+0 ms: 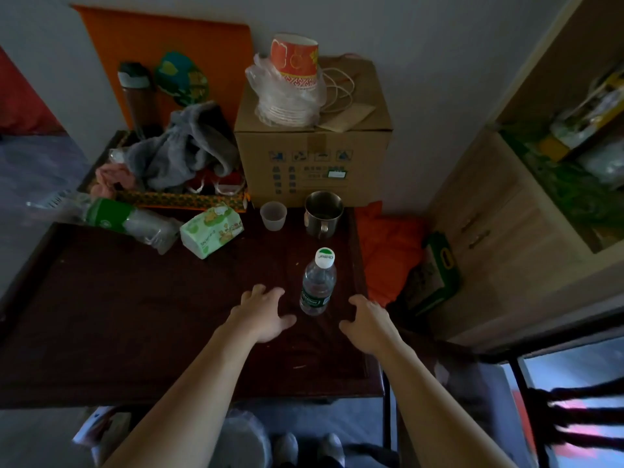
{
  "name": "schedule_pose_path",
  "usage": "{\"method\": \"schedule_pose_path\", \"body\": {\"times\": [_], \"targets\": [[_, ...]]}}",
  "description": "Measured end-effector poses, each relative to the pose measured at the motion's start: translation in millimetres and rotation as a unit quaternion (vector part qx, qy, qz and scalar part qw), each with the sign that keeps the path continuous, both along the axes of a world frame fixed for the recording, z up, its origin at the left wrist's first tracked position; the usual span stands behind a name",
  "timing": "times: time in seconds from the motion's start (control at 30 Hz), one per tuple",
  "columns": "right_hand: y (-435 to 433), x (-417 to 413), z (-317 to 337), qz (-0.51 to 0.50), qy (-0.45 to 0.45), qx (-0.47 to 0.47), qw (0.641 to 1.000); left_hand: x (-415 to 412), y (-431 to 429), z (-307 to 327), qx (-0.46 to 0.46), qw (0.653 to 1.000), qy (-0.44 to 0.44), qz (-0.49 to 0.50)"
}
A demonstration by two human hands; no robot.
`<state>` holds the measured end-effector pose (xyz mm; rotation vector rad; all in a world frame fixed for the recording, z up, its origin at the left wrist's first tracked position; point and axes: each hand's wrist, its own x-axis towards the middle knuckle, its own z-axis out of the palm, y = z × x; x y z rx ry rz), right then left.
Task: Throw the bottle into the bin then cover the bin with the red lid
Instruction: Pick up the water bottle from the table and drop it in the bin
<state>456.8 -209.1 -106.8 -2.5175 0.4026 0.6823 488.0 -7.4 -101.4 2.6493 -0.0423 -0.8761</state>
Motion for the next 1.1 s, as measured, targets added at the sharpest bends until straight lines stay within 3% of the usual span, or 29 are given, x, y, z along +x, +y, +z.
{"method": "schedule_pose_path", "body": {"times": [0.53, 1.1], "targets": [[19, 49, -59, -0.067, -0.082, 0.213, 0.971, 36, -16, -40, -0.135, 0.988, 0.006, 0.07], [20, 19, -37, -0.08, -0.133, 0.287, 0.945, 18, -11, -39, -0.33, 0.941, -0.03, 0.075]]}}
